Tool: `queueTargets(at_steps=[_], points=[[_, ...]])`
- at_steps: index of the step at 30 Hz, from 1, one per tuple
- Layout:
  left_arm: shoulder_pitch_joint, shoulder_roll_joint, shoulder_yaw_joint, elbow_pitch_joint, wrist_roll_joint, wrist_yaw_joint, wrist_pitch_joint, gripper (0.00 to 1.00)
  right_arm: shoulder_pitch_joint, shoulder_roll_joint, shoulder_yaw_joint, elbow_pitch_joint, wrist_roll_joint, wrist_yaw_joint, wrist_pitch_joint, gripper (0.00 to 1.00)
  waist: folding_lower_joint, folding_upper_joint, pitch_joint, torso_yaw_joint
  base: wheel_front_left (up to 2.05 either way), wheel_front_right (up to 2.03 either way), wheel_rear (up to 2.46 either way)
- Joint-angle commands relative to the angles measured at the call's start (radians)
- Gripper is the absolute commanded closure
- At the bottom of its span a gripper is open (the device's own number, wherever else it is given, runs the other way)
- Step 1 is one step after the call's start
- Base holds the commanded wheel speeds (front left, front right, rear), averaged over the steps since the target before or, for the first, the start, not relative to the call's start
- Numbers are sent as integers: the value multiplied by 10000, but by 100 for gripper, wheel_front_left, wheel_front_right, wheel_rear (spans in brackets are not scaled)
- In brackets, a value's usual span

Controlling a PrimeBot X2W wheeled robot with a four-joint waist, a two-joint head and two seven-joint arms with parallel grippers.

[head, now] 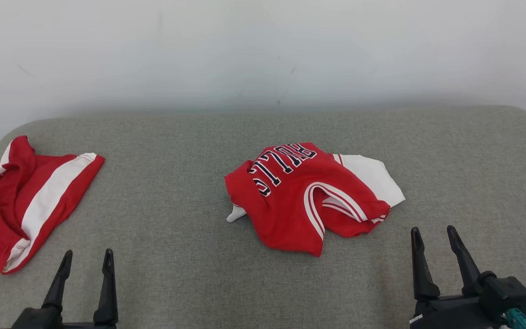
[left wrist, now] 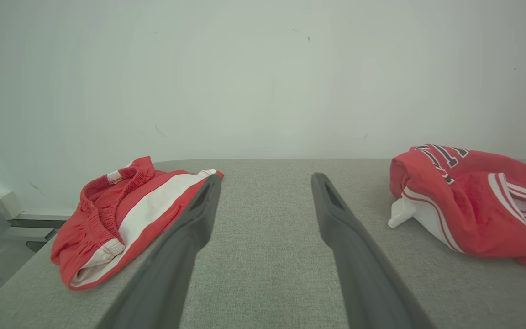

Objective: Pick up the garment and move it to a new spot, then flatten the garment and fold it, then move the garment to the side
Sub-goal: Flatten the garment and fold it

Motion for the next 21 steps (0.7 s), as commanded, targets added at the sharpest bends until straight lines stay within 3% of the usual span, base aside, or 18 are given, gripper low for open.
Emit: queueTargets(at_steps=[1,21], points=[[79,-26,29,-11,-2,9,-34,0,41,-17,5,16,-73,-22,-6,0,0,0,-12,-7,0,0,0],[84,-102,57,-9,73,8,-34,0,55,-17,14,33,-116,-22,-6,0,0,0,-30,-51,0,0,0]])
